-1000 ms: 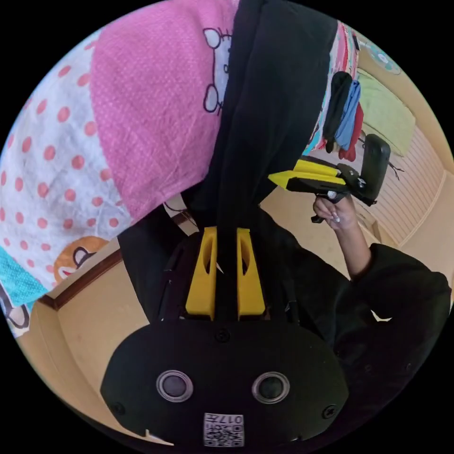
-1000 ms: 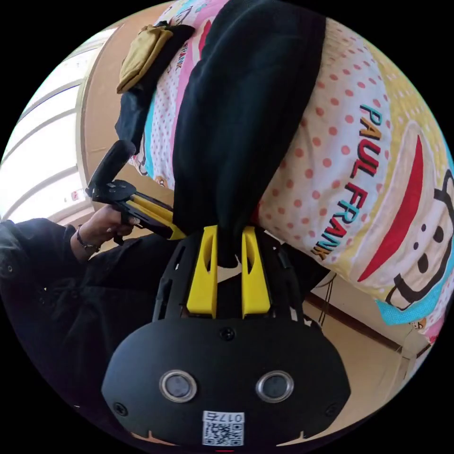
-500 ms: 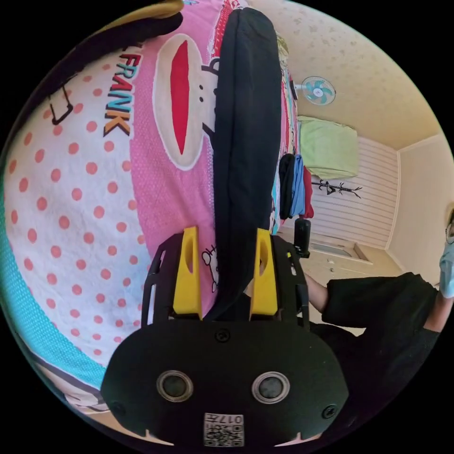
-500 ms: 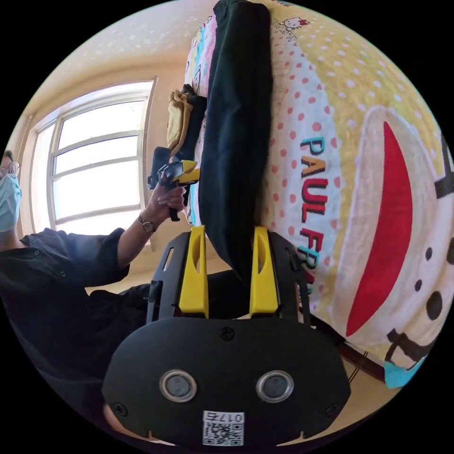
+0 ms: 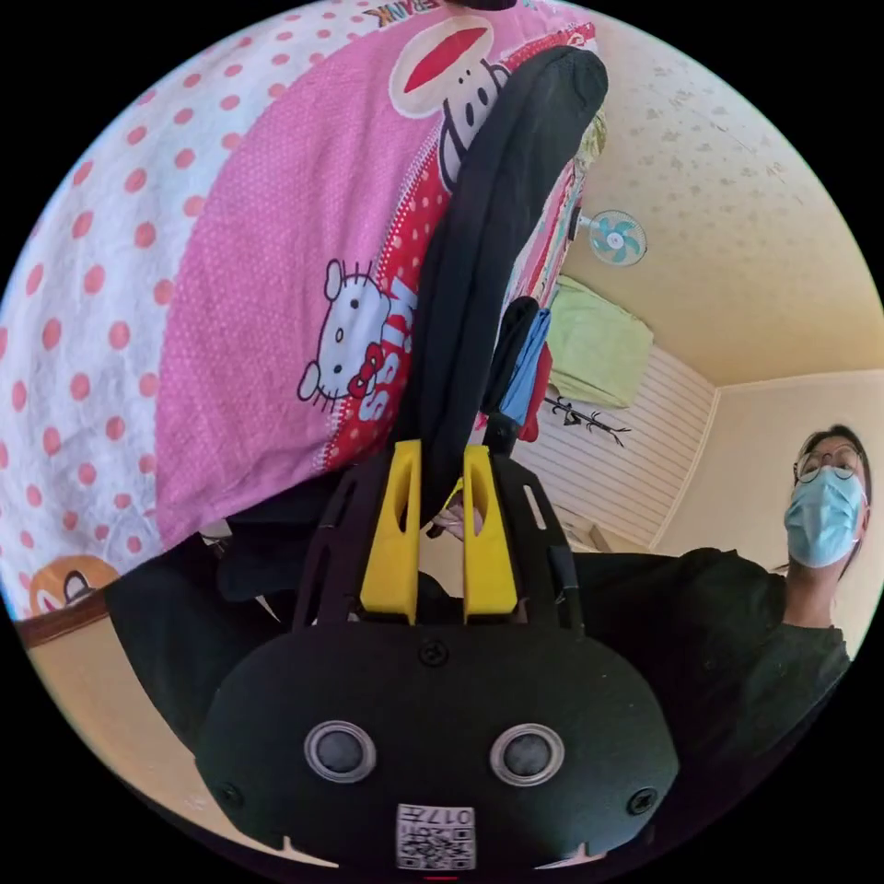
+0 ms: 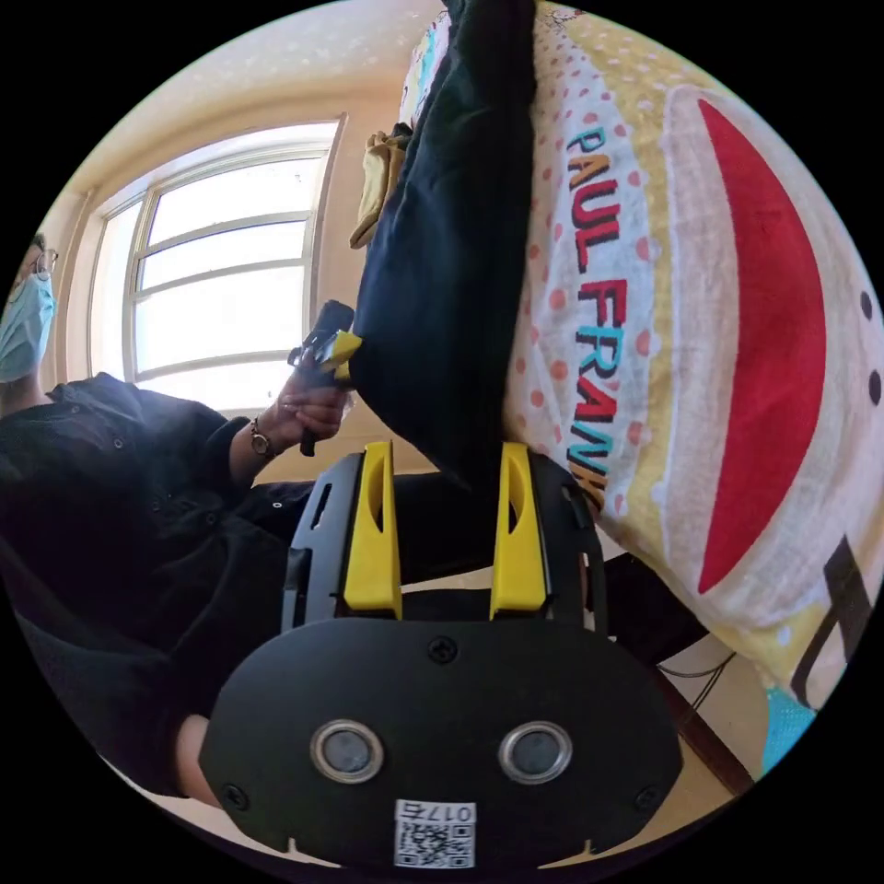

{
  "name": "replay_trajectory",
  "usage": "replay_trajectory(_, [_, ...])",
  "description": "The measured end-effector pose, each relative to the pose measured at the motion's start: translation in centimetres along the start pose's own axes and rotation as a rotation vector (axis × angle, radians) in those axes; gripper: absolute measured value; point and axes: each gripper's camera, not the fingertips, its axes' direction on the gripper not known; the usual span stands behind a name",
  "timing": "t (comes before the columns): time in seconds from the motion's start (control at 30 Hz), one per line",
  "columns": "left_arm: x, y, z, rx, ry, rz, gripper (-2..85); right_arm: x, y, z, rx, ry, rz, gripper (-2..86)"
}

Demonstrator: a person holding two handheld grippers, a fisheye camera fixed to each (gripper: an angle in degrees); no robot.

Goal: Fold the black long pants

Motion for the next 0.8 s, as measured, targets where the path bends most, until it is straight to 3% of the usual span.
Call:
replay_trajectory(0.13, [0.8,-0.5,0.6,-0.036,-0.459,-0.095,10.0,0.1,0.4,2.6,-0.112,0.064,0.007,17.2])
replay_trajectory(0.17, [0.9,-0.5,1.0,-0.073,-0.487,-0.103,9.5,0.1,0.4,2.8,-0.110,0.070,0.008,17.2])
replay_trajectory(0.3, [3.1,-0.3,0.6,-0.100,-0.442,-0.057,5.1,-0.3,0.6,2.7,-0.025,0.049,0.015,17.6])
replay_trajectory(0.43, [2.2,-0.5,-0.7,-0.126,-0.108,-0.040,3.9,-0.2,1.4,2.4,0.005,0.020,0.027,17.7])
replay_trajectory(0.53, [0.5,-0.5,-2.7,-0.045,-0.224,-0.099,4.0,-0.4,2.5,1.2,0.021,0.075,0.057,18.3])
replay_trajectory(0.67, [1.7,-1.8,-2.3,-0.121,-0.028,-0.115,4.4,0.3,3.7,-1.0,0.104,0.024,0.095,18.9])
replay_trajectory(0.8, [5.5,-2.0,-4.4,-0.094,-0.115,-0.067,4.2,0.9,3.5,-1.8,0.140,-0.038,0.076,19.9])
